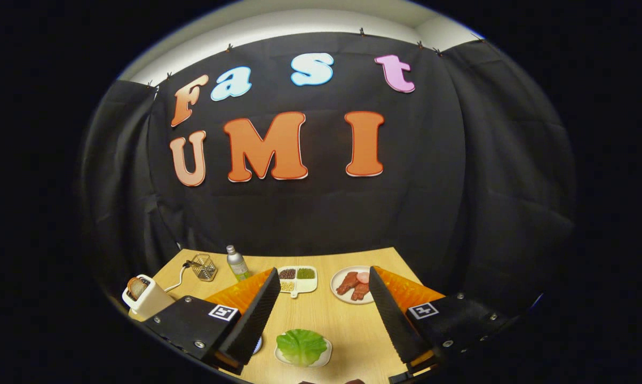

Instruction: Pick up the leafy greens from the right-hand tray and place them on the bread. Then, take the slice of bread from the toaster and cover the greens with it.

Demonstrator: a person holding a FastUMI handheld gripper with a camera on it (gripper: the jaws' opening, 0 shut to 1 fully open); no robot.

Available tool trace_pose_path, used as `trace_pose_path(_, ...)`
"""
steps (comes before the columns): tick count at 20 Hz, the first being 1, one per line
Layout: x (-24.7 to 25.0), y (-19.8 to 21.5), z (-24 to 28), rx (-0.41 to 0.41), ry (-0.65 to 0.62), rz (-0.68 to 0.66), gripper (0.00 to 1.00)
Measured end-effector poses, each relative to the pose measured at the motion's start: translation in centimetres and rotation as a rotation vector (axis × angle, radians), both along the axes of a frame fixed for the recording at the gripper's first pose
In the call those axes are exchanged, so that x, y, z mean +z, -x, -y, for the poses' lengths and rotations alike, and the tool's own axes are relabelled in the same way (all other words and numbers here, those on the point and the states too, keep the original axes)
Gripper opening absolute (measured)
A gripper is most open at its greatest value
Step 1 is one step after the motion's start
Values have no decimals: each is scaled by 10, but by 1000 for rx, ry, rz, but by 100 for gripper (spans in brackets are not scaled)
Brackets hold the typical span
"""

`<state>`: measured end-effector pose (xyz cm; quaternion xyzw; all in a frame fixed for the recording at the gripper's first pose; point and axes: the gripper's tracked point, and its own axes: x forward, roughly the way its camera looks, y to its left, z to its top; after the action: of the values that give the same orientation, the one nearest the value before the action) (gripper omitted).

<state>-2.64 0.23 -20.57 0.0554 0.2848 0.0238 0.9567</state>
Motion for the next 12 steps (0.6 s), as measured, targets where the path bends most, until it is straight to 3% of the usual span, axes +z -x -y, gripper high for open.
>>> trace_pose_path(12, -110, 24, -35, 106, 16, -312, 100)
